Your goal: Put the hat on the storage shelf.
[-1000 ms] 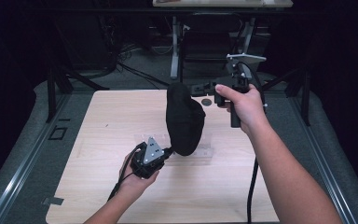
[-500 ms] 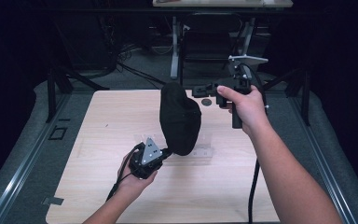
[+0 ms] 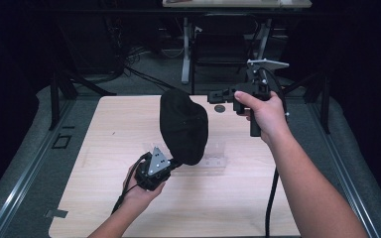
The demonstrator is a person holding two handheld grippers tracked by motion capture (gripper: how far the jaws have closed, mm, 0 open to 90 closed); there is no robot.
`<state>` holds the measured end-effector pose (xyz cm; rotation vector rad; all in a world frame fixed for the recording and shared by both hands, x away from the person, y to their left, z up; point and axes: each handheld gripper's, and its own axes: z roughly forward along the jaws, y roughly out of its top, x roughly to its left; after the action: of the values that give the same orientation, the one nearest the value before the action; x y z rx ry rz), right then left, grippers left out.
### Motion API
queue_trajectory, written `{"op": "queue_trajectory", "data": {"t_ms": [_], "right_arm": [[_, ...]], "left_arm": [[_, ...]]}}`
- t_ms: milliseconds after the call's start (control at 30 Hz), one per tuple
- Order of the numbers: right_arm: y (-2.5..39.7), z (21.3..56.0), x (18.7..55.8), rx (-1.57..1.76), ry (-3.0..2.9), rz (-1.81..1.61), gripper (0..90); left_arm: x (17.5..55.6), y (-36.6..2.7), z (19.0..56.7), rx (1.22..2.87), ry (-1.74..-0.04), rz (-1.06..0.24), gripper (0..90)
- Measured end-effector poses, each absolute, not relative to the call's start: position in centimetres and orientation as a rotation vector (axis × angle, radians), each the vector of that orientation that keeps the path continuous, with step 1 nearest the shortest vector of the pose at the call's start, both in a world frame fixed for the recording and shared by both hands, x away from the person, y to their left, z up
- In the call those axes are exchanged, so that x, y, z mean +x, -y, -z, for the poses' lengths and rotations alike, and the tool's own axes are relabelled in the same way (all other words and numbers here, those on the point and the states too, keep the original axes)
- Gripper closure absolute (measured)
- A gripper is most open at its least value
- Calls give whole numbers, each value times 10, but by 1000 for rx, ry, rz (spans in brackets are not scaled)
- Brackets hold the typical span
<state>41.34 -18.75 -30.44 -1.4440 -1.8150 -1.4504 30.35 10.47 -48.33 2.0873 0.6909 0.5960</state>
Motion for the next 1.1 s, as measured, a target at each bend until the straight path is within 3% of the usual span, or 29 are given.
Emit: {"op": "queue_trajectory", "data": {"t_ms": [1100], "right_arm": [[196, 310, 404, -1490, 1873, 1443, 785]], "left_arm": [[308, -129, 513, 2092, -795, -534, 832]]}}
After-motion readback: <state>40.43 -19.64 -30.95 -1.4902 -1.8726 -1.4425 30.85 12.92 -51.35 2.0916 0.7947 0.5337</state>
